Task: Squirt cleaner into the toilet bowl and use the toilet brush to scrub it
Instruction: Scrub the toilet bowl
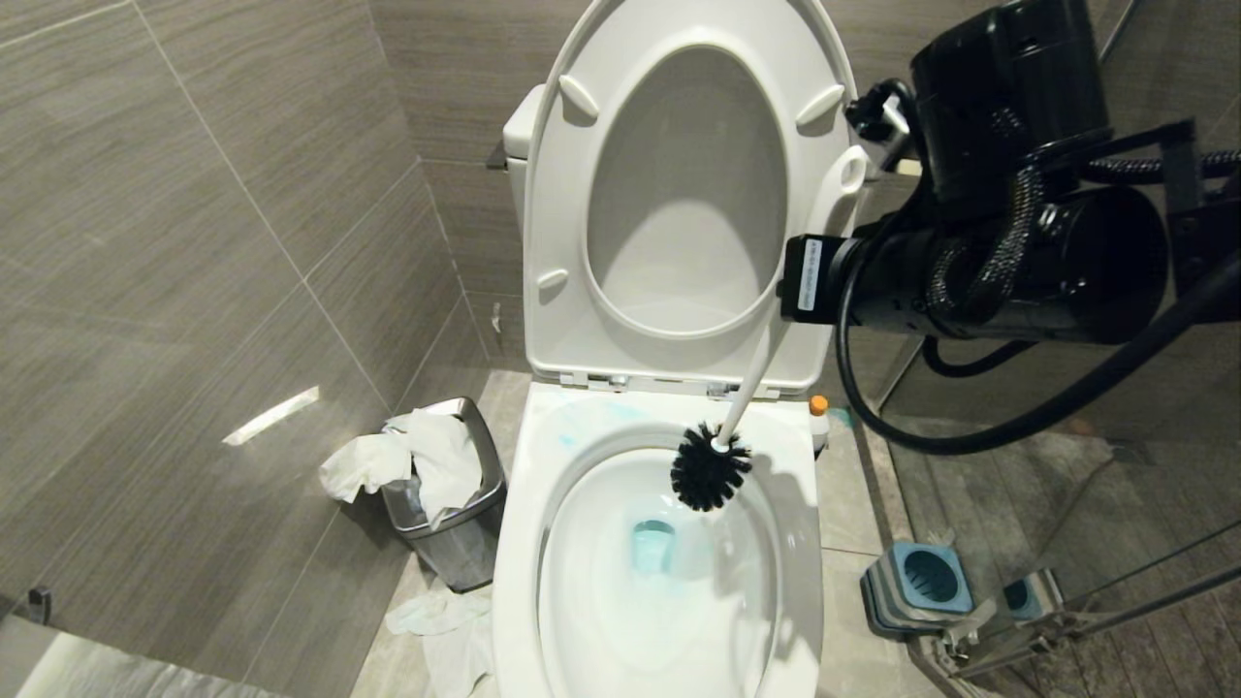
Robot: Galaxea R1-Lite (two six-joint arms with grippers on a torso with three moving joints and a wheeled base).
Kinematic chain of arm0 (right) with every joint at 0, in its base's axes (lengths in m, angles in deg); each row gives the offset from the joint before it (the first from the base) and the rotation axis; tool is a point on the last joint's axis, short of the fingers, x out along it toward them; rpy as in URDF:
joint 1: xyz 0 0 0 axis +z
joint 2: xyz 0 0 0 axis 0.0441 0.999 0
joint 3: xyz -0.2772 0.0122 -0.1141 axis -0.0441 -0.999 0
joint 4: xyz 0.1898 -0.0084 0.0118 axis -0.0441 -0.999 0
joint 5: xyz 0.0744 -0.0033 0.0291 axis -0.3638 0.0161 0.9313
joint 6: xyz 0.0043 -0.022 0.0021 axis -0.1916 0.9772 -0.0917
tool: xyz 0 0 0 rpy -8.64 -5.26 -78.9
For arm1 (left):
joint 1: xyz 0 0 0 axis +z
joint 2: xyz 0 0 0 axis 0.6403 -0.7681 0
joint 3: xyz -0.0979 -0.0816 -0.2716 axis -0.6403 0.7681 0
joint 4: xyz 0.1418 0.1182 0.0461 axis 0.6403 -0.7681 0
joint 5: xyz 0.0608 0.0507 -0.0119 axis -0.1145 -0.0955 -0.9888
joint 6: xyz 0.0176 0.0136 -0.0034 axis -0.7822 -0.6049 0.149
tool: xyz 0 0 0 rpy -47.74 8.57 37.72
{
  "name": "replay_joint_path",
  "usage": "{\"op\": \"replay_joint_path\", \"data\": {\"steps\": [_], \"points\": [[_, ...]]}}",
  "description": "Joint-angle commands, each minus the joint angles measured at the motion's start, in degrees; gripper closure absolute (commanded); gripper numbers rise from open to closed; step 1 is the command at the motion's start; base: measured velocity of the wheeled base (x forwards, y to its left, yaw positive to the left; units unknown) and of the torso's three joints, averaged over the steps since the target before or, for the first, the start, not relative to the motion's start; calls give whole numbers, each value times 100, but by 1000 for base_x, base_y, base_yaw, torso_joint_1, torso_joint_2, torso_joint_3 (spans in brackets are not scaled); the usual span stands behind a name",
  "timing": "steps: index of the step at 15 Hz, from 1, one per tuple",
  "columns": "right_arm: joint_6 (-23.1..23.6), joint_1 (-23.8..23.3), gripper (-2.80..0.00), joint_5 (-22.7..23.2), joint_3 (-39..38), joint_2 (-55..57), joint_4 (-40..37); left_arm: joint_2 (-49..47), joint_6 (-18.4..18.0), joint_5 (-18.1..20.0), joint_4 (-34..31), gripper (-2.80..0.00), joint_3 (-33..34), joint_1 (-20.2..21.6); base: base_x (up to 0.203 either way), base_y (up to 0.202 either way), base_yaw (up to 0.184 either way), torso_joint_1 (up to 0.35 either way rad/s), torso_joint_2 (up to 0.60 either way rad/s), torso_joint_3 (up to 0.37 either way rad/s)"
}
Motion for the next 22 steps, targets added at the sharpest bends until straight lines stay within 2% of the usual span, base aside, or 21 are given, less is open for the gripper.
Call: {"op": "replay_joint_path", "data": {"steps": [1, 4, 8, 13, 18, 22], "points": [[-83, 18, 0, -6, -23, 399, -3, -8, 1, -1, 1, 0, 9, 0, 0, 0, 0, 0, 0, 0], [-281, 10, 0, -4, -11, 817, 141, -8, 1, -1, 1, 0, 9, 0, 0, 0, 0, 0, 0, 0], [-300, 6, 0, -4, -272, 1517, 911, -8, 1, -1, 1, 0, 9, 0, 0, 0, 0, 0, 0, 0], [-256, -109, 0, -19, -247, 2546, 1676, -8, -5, -1, 1, 0, 9, 6, 0, 0, 0, 0, 0, 0], [264, -189, 0, -32, -89, 3387, 2303, -8, 1, -1, -7, 0, 9, 0, 0, 0, 0, 0, 0, 0], [346, -188, 0, -140, -35, 3532, 2469, -8, 1, -1, 1, 0, 3, 0, 0, 0, 0, 0, 0, 0]]}}
